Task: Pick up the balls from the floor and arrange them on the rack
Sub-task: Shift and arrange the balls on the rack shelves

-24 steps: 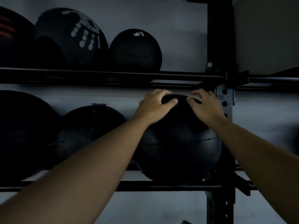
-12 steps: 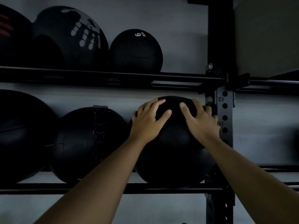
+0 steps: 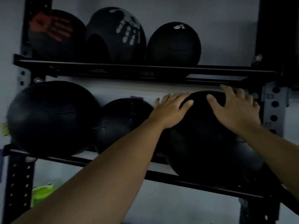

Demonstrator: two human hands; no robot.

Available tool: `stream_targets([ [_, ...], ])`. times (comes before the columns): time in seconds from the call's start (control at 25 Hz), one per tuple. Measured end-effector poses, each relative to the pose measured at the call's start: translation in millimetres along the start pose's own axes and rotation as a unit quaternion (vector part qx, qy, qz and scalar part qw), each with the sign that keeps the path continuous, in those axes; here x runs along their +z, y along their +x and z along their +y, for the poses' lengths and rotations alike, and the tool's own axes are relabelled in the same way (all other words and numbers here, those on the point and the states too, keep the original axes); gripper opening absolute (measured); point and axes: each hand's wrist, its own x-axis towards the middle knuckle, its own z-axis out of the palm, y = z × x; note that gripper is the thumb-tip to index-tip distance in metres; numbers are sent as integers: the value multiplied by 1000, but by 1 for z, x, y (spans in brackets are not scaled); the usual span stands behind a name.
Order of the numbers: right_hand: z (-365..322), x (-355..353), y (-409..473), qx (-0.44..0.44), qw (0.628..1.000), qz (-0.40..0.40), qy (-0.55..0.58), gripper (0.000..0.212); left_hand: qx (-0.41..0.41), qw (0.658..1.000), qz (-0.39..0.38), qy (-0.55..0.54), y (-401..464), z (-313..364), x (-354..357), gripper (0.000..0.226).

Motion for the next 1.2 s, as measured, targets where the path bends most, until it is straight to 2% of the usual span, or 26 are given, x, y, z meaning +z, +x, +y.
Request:
stream_targets([
  [0.12,-71,19,-4,-118,992,32,30,69,-48,994,31,96,-9,-58,-39,55],
  [0.2,-123,45,-11,-157,985,-13,67,67,-81,987,51,131,-18,-101,-63,54],
  [0.32,-186,93,-26,-106,976,-128,142,71,-117,985,27,121,-35,-164,-87,59],
  [0.44,-215,134,-41,-43,980,-158,116,81,-107,993,-29,48,-47,-201,-84,61],
  [0.68,-246,167,-52,-2,997,-53,56,79,-71,996,42,-26,-50,-230,-64,53],
  [0.88,-238,167,-48,-14,994,-82,70,81,-67,996,48,-23,-51,-229,-63,53],
  [1.04,-243,151,-43,-12,991,-93,91,83,-61,997,-14,37,-54,-230,-93,58],
  [1.2,-303,138,-43,-107,991,-25,83,81,-70,989,73,111,-69,-258,-160,54],
])
